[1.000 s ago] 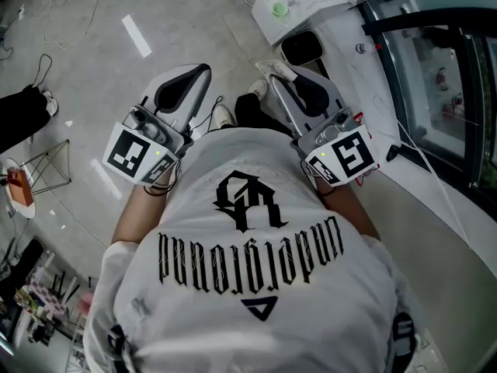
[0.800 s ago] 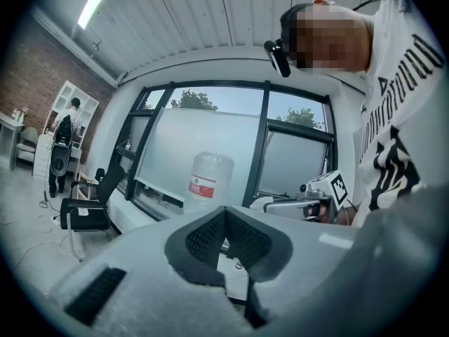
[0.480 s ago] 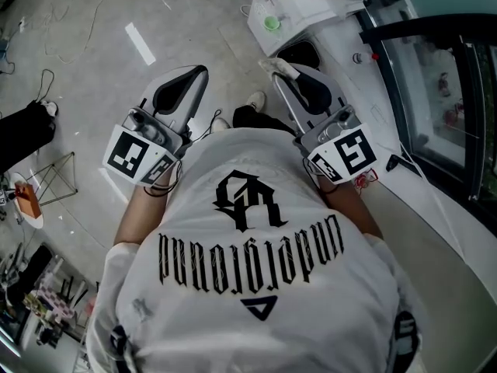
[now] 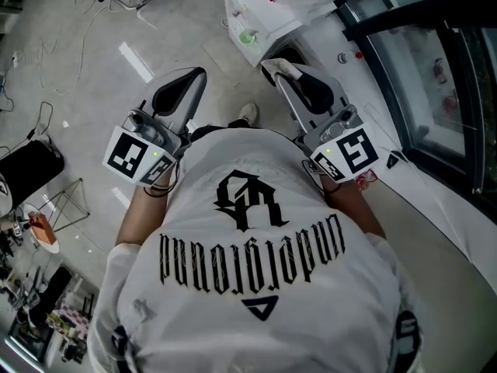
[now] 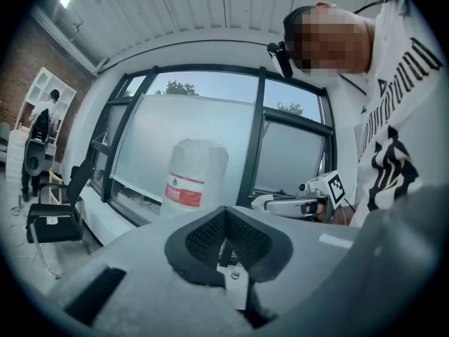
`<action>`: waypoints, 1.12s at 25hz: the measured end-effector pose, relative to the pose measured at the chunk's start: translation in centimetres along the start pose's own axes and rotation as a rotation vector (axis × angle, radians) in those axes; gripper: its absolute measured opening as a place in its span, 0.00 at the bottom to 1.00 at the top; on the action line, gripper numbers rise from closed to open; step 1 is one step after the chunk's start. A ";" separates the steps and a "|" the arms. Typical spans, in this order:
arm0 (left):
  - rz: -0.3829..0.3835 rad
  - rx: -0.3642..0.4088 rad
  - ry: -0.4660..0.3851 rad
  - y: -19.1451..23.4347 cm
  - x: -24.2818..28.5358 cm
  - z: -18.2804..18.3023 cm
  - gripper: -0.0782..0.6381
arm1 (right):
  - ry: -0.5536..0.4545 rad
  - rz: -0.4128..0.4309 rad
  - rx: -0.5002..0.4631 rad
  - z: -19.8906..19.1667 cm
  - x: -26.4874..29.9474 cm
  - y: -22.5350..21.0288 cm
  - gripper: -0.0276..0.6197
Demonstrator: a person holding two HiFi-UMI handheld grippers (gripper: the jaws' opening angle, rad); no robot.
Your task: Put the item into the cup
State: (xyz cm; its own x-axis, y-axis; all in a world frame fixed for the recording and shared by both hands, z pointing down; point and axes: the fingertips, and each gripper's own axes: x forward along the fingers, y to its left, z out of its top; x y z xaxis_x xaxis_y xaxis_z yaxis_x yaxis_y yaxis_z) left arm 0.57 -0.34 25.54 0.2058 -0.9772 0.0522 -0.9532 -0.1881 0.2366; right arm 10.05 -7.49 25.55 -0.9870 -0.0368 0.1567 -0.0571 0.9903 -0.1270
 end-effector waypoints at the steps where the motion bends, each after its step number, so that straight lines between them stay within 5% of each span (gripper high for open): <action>1: -0.007 0.002 0.005 0.1 0.9 0.1 0.13 | -0.005 -0.012 0.004 0.0 -0.2 -0.9 0.15; 18: -0.189 0.087 0.079 -1.1 9.5 0.8 0.13 | -0.055 -0.207 0.056 -0.4 -4.7 -6.9 0.15; 28: -0.312 0.058 0.101 1.1 10.5 0.8 0.13 | -0.062 -0.337 0.071 -0.4 -3.5 -7.1 0.15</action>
State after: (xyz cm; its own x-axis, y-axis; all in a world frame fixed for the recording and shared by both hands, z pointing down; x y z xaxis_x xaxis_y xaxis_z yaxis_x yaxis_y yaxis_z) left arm 1.51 -10.89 25.58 0.5083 -0.8573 0.0821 -0.8509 -0.4852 0.2013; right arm 13.95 -14.36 26.33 -0.9181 -0.3702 0.1420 -0.3893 0.9094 -0.1463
